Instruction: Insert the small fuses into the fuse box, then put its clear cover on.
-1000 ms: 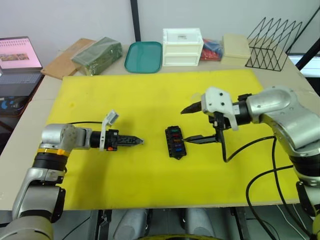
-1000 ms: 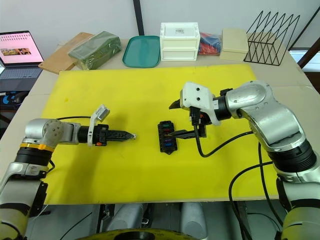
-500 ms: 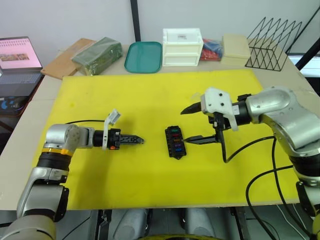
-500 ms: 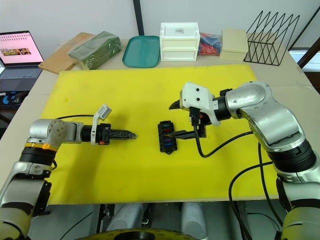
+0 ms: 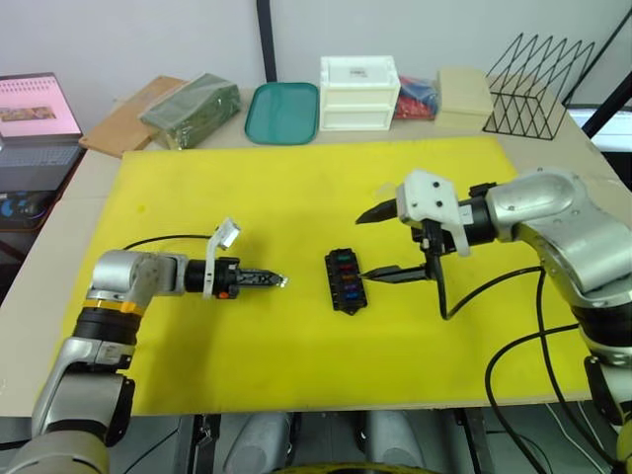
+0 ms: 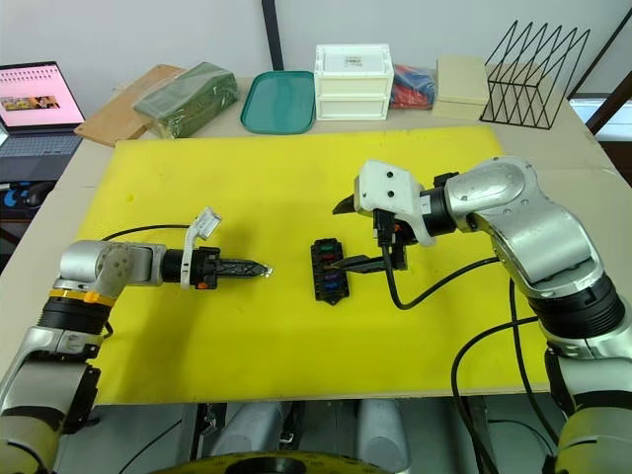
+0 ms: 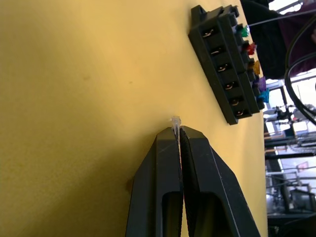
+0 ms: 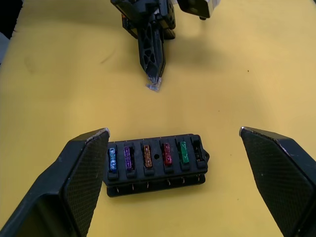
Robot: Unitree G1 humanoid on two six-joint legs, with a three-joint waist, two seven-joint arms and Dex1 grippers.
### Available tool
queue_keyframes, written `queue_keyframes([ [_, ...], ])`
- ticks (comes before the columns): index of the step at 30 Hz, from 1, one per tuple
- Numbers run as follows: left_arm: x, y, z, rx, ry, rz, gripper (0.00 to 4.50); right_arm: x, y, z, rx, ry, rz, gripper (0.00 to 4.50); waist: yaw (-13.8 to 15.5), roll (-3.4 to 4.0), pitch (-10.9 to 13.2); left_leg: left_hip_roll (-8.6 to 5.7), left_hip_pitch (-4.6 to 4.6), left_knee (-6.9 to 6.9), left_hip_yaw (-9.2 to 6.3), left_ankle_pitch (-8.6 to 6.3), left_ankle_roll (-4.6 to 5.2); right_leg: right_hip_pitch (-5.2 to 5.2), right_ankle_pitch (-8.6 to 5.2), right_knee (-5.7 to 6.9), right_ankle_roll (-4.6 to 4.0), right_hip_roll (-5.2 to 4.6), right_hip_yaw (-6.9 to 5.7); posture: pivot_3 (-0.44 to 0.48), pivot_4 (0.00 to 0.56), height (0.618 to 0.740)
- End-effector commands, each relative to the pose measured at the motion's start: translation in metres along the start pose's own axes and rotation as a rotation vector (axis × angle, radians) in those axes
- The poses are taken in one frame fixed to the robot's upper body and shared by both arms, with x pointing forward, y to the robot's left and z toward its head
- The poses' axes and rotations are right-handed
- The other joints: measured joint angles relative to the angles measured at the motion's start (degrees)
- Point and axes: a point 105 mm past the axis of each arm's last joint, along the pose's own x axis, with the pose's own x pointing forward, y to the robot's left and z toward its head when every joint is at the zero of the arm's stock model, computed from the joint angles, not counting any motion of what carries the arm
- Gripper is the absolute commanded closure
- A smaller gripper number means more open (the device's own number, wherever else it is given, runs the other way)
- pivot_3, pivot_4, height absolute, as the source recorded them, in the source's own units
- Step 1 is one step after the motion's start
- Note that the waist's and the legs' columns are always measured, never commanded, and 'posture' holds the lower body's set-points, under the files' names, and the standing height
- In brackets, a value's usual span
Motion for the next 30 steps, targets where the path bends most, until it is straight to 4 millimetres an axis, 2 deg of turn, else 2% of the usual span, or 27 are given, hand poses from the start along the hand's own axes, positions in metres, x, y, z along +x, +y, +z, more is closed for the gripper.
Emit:
queue_keyframes([
  [1, -0.007, -0.02, 0.025, 0.182, -0.108, -0.041, 4.46, -0.005, -0.003, 0.013, 0.024, -0.043, -0.007, 0.0, 0.01, 0.0, 0.0, 0.0, -0.01, 0.0, 0.0, 0.0, 0.0, -0.01, 0.0, 0.0, 0.0, 0.0, 0.0, 0.0, 0.15, 0.74],
  [4, -0.01, -0.04, 0.04, 0.315, -0.18, -0.091, 4.46, -0.007, -0.005, 0.018, 0.11, -0.082, -0.007, 0.0, 0.02, -0.02, 0.01, 0.01, -0.04, 0.0, -0.01, 0.0, 0.0, -0.03, 0.0, -0.02, -0.01, -0.01, 0.0, 0.0, 0.15, 0.74],
  [7, -0.014, -0.085, 0.06, 0.491, -0.281, -0.208, 4.46, -0.011, -0.012, 0.031, 0.236, -0.15, -0.01, 0.0, 0.0, -0.03, 0.02, 0.01, -0.06, 0.0, -0.01, 0.0, 0.0, -0.05, 0.01, -0.04, -0.01, -0.02, 0.01, 0.0, 0.15, 0.74],
  [9, -0.014, -0.104, 0.062, 0.554, -0.296, -0.253, 4.46, -0.015, -0.015, 0.041, 0.307, -0.203, 0.002, 0.0, 0.03, -0.03, 0.02, 0.01, -0.06, 0.0, -0.01, 0.0, 0.0, -0.04, 0.01, -0.05, -0.01, -0.02, 0.01, 0.0, 0.15, 0.74],
  [13, -0.011, -0.13, 0.066, 0.618, -0.329, -0.307, 4.46, -0.021, -0.019, 0.058, 0.417, -0.274, 0.025, 0.0, -0.02, -0.02, 0.02, 0.02, -0.05, -0.02, -0.02, 0.0, 0.0, -0.04, 0.01, -0.05, -0.01, -0.01, 0.01, 0.0, 0.15, 0.74],
  [15, -0.009, -0.137, 0.066, 0.64, -0.333, -0.318, 4.46, -0.022, -0.019, 0.063, 0.449, -0.292, 0.04, 0.0, 0.01, -0.02, 0.02, 0.02, -0.05, -0.02, -0.02, 0.0, 0.0, -0.04, 0.01, -0.05, -0.02, -0.01, 0.01, 0.0, 0.15, 0.74],
  [18, -0.006, -0.142, 0.064, 0.662, -0.323, -0.324, 4.5, -0.023, -0.017, 0.066, 0.466, -0.301, 0.057, 0.63, 0.01, -0.02, 0.02, 0.01, -0.06, -0.02, -0.01, 0.0, 0.0, -0.04, 0.01, -0.05, -0.02, -0.01, 0.01, 0.0, 0.15, 0.74],
  [22, -0.006, -0.142, 0.067, 0.666, -0.332, -0.309, 4.5, -0.021, -0.01, 0.068, 0.473, -0.296, 0.095, 2.02, -0.05, -0.02, 0.02, 0.01, -0.05, -0.02, 0.0, 0.0, 0.0, -0.04, 0.01, -0.04, -0.02, 0.0, 0.01, 0.0, 0.15, 0.74],
  [30, -0.006, -0.143, 0.069, 0.683, -0.334, -0.302, 4.5, -0.016, -0.007, 0.068, 0.504, -0.29, 0.121, 2.02, -0.03, -0.02, 0.02, 0.01, -0.05, -0.02, 0.0, 0.0, 0.0, -0.04, 0.01, -0.05, -0.02, 0.0, 0.01, 0.0, 0.15, 0.74],
])
